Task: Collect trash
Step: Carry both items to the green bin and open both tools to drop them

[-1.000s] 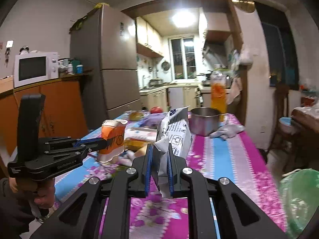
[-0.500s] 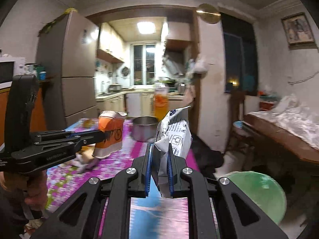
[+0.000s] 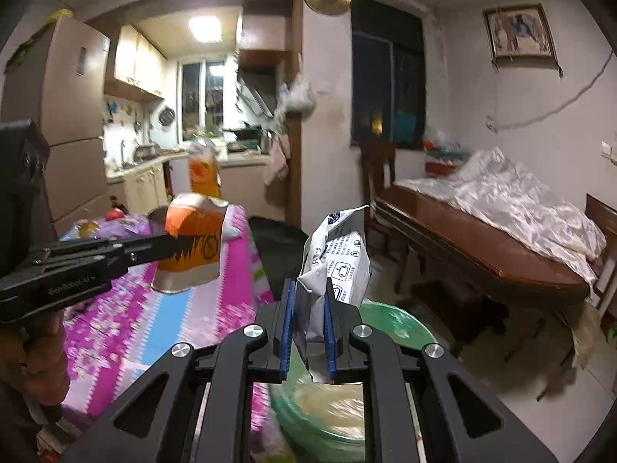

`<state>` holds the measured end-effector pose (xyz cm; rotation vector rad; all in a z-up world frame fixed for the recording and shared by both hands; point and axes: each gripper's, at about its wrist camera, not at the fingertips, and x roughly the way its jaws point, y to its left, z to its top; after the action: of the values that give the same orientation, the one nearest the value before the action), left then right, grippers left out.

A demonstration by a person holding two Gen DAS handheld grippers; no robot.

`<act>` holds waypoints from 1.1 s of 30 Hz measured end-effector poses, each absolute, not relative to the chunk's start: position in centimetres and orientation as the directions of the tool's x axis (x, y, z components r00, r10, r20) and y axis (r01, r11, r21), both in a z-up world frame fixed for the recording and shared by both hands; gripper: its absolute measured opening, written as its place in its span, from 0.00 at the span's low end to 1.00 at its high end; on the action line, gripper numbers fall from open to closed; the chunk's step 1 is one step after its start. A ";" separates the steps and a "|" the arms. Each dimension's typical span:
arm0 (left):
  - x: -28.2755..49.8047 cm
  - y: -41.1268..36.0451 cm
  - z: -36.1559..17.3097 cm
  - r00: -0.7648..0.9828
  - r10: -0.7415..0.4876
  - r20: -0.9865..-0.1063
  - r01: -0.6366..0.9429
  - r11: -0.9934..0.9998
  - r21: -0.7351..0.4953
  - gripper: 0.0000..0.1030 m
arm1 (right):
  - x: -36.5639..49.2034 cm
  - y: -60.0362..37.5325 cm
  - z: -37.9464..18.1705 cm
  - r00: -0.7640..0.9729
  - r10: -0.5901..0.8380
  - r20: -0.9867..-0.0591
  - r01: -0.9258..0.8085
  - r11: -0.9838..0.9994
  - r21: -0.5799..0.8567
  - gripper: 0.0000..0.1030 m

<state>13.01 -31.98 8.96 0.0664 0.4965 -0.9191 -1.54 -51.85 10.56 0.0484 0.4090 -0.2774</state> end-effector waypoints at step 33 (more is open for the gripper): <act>17.6 -46.3 1.4 0.320 -0.563 -0.762 0.736 0.654 -0.174 0.07 | 6.7 -64.4 1.2 0.630 -0.109 -0.769 0.397 0.896 0.199 0.54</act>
<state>17.63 -46.35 1.45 0.2199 0.9015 -0.8629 6.71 -64.38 1.20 0.3694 0.8438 -0.2970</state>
